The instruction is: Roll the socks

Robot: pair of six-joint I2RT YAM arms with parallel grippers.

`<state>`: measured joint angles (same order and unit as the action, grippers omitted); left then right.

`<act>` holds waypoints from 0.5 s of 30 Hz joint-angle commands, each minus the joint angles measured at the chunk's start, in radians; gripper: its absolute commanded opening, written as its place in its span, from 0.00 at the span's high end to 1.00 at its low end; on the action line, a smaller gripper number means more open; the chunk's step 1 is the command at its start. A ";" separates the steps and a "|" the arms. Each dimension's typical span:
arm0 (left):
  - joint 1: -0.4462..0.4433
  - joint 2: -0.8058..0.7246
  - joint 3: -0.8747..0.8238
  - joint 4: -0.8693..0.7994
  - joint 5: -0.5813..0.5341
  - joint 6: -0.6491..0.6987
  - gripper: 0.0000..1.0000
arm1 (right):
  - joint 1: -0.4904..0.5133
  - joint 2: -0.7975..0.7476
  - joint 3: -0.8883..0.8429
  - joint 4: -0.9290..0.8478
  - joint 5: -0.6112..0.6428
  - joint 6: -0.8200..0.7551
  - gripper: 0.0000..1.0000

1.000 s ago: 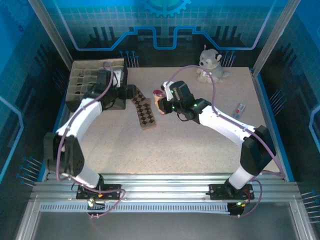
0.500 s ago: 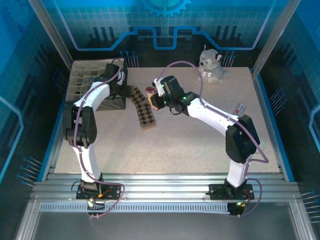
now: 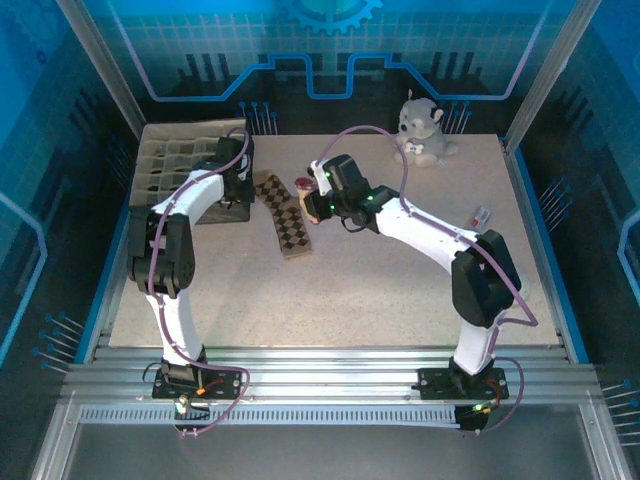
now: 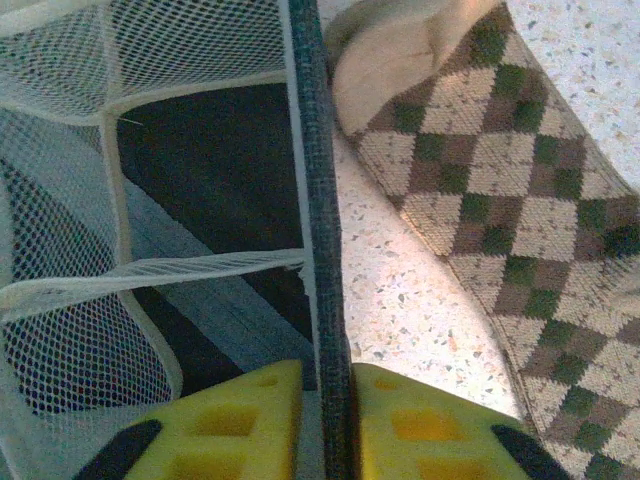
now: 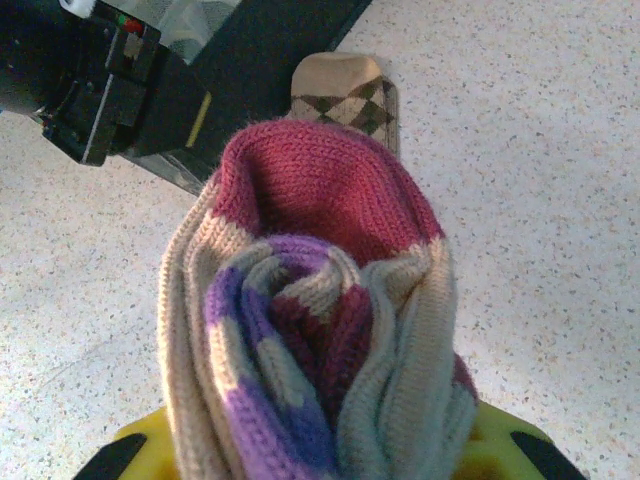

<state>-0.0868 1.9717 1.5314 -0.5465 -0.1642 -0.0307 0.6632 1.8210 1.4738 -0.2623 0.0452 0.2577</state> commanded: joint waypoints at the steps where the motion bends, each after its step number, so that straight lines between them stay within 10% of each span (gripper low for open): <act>1: -0.001 -0.053 -0.027 -0.039 -0.072 0.003 0.95 | -0.014 -0.070 -0.025 0.009 0.010 0.011 1.00; 15: -0.046 -0.306 0.020 -0.041 -0.109 0.179 1.00 | -0.079 -0.265 -0.114 -0.009 0.057 0.003 1.00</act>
<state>-0.0994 1.7439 1.5169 -0.6014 -0.2424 0.0589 0.6094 1.6238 1.3804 -0.2657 0.0765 0.2607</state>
